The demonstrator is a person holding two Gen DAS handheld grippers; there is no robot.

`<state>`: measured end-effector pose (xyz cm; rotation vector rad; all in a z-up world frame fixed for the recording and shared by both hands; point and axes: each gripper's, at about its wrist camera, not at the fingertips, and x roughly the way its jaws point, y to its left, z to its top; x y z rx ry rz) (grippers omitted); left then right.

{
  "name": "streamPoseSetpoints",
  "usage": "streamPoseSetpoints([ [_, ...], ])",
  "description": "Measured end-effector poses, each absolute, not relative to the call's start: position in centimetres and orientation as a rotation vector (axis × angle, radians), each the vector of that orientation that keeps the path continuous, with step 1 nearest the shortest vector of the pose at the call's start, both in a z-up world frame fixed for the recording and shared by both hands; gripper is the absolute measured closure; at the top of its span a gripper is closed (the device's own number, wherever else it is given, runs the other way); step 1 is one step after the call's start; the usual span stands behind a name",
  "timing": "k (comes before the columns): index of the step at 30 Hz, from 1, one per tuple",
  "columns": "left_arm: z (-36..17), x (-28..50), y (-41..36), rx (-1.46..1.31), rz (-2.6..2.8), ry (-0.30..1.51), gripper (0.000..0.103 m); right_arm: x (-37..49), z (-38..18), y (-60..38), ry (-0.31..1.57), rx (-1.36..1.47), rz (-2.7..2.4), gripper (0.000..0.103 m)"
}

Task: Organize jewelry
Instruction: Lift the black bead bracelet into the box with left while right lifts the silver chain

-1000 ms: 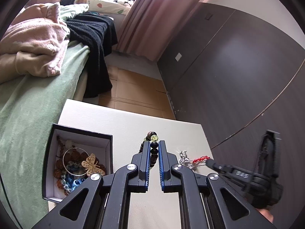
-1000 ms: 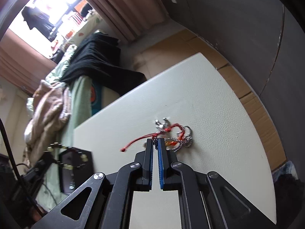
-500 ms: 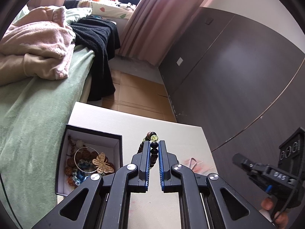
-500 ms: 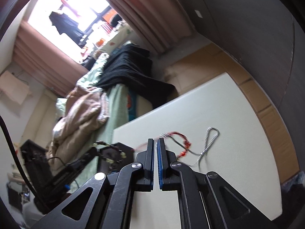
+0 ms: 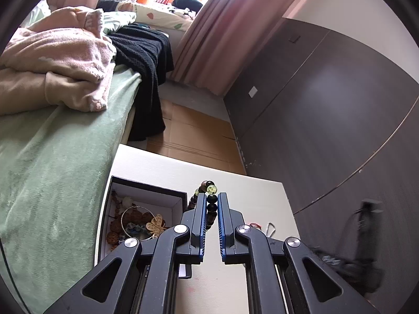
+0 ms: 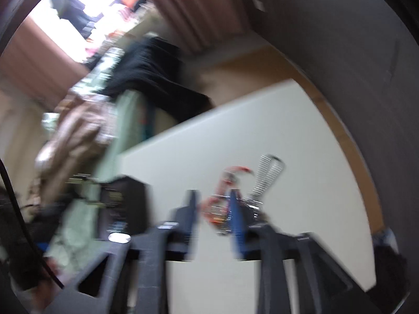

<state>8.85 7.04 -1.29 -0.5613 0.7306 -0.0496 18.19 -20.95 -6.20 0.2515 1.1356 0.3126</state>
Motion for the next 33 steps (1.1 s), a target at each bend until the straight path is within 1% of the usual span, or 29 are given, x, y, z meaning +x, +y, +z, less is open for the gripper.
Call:
streamPoseSetpoints([
  [5,-1.3,8.8,7.0,-0.567,-0.051,0.731,0.095,19.2,-9.4,-21.4,1.216,0.219,0.257,0.059],
  [9,-1.3,8.8,7.2,-0.568,-0.051,0.731,0.095,19.5,-11.3,-20.1,1.252,0.120,0.221,0.060],
  [11,-1.2,8.7,7.4,-0.572,-0.046,0.733,0.095,19.7,-12.8,-19.3,1.286,0.073,0.194,0.063],
  [12,-1.1,8.5,7.6,-0.583,-0.044,0.730,0.095,19.6,-13.0,-19.3,1.275,0.042,0.188,0.067],
  [13,-1.0,8.3,7.8,-0.594,-0.046,0.726,0.095,19.4,-12.8,-18.5,1.257,-0.027,0.185,0.079],
  [14,-1.0,8.1,7.8,-0.600,-0.049,0.723,0.095,19.2,-12.7,-17.8,1.258,-0.062,0.214,0.086],
  [18,-1.2,7.6,8.1,-0.600,-0.040,0.723,0.095,19.1,-12.4,-18.4,1.257,0.015,0.224,0.088],
  [21,-1.3,7.4,8.6,-0.584,-0.041,0.731,0.095,17.9,-10.7,-18.7,1.194,0.054,0.283,0.088],
  [24,-1.2,7.2,9.5,-0.599,-0.019,0.729,0.094,16.6,-7.6,-18.8,1.108,0.080,0.333,0.088],
  [26,-1.5,7.3,10.2,-0.621,-0.002,0.756,0.089,15.9,-5.4,-19.4,1.049,0.121,0.362,0.088],
  [28,-1.8,7.2,10.8,-0.655,-0.003,0.770,0.068,15.6,-3.7,-19.4,1.008,0.147,0.374,0.088],
  [29,-1.8,7.0,11.2,-0.671,0.000,0.762,0.063,15.5,-2.9,-19.5,0.990,0.155,0.380,0.088],
  [30,-1.7,6.8,11.6,-0.686,0.012,0.751,0.055,15.2,-2.0,-19.5,0.965,0.162,0.384,0.088],
  [31,-1.6,6.6,12.0,-0.693,0.021,0.742,0.050,15.0,-1.2,-19.4,0.945,0.165,0.387,0.088],
  [33,-1.1,6.2,12.8,-0.712,0.029,0.716,0.045,14.6,0.2,-18.7,0.914,0.166,0.393,0.088],
])
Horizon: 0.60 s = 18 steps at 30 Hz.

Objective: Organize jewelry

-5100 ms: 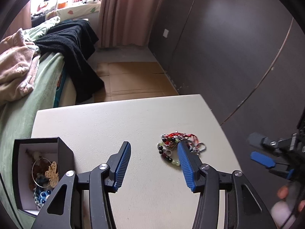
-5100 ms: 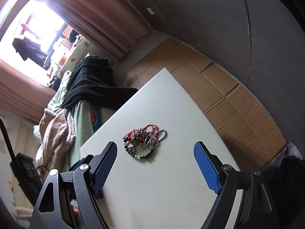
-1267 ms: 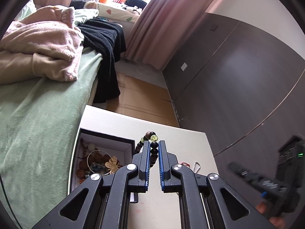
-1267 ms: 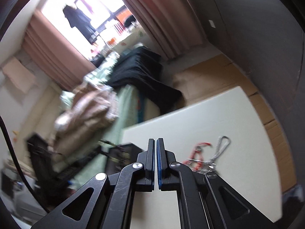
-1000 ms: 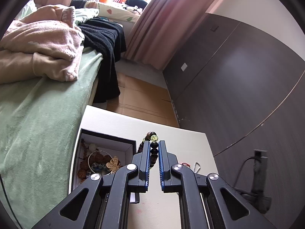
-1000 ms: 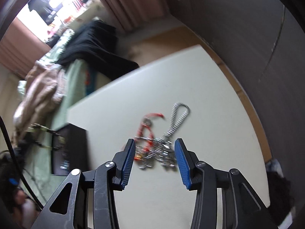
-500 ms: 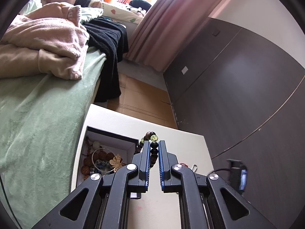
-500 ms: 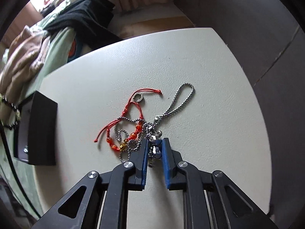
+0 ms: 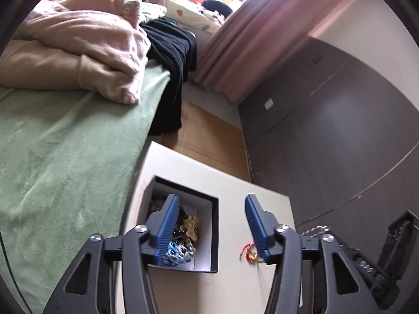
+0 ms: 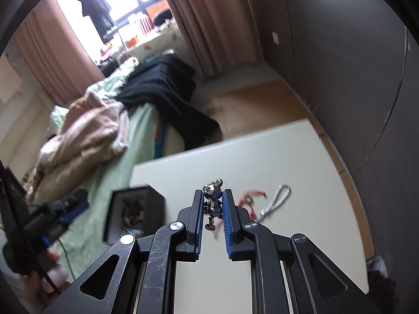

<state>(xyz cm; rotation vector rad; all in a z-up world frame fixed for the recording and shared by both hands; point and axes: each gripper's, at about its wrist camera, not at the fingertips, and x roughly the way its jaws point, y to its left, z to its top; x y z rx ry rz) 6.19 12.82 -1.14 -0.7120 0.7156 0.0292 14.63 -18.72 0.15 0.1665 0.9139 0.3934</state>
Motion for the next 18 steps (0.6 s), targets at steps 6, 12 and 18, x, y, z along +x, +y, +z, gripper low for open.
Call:
streamPoseSetpoints([
  [6,-1.0,5.8,14.1,-0.754,0.040,0.697,0.037,14.0,5.1,-17.3,0.815,0.154,0.417,0.088],
  [12,-0.5,5.4,15.1,-0.765,0.040,0.676,0.037,13.7,10.4,-15.3,0.720,0.120,0.447,0.088],
  [18,-0.3,5.0,16.4,-0.783,0.045,0.660,0.036,13.3,14.5,-12.9,0.642,0.089,0.457,0.088],
])
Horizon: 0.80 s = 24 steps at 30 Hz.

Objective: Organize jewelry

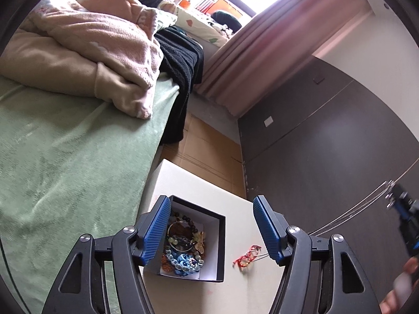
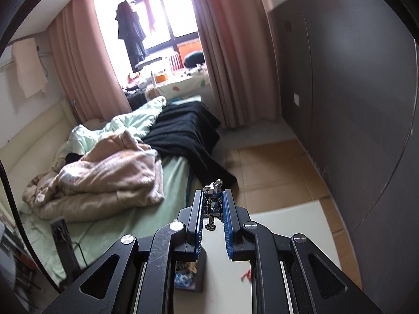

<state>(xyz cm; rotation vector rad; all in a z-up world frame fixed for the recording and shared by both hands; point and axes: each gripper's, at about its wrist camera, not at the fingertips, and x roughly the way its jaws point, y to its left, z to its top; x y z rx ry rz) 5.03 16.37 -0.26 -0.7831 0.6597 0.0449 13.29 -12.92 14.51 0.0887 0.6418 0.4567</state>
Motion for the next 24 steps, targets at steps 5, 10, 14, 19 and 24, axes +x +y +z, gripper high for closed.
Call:
streamPoseSetpoints([
  [5,-0.3,4.8,17.2,-0.798,0.048,0.652,0.034,12.8,17.4,-11.3,0.589,0.071,0.464,0.088],
  [10,-0.2,4.5,18.3,-0.826,0.056,0.633,0.030,12.3,19.6,-9.6,0.545,0.048,0.474,0.088],
  [14,-0.1,4.2,18.9,-0.838,0.063,0.621,0.030,12.1,20.6,-8.4,0.527,0.036,0.482,0.088],
  [19,-0.2,4.2,19.5,-0.858,0.065,0.613,0.030,12.1,21.8,-7.1,0.518,0.037,0.509,0.088],
  [24,-0.3,4.1,19.5,-0.864,0.064,0.611,0.030,11.6,23.5,-5.8,0.476,0.014,0.510,0.101],
])
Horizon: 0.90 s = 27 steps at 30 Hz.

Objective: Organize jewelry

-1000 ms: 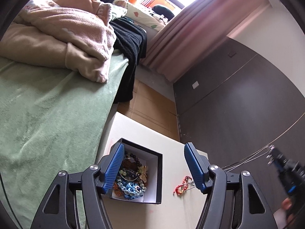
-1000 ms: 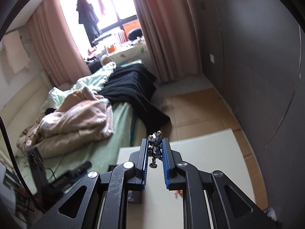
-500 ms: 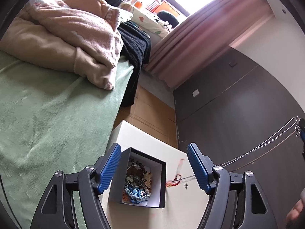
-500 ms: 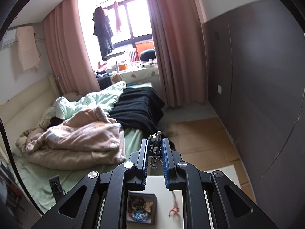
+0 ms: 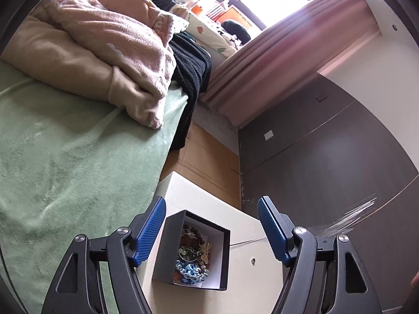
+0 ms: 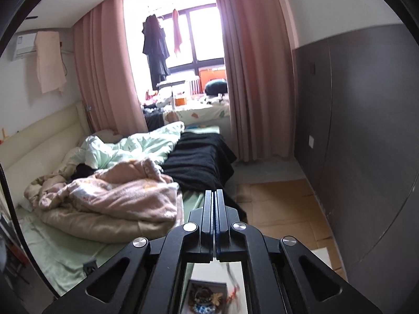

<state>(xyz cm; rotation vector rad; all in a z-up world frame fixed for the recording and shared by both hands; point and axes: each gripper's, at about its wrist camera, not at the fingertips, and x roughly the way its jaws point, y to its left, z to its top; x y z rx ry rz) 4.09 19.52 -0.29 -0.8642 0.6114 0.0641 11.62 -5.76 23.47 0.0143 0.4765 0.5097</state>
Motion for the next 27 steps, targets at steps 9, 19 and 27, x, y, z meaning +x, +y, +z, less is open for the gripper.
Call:
streamPoseSetpoints([
  [9,-0.3,3.8,20.3,-0.876,0.076,0.601,0.030,11.3,21.6,-3.4,0.533,-0.033,0.578,0.101],
  [19,-0.5,4.0,20.1,-0.860,0.081,0.617,0.030,17.8,3.7,-6.9,0.984,-0.007,0.442,0.100],
  [27,-1.0,5.1,18.9,-0.787,0.126,0.682,0.025,19.9,-4.8,-9.2,1.099,-0.030,0.376,0.061],
])
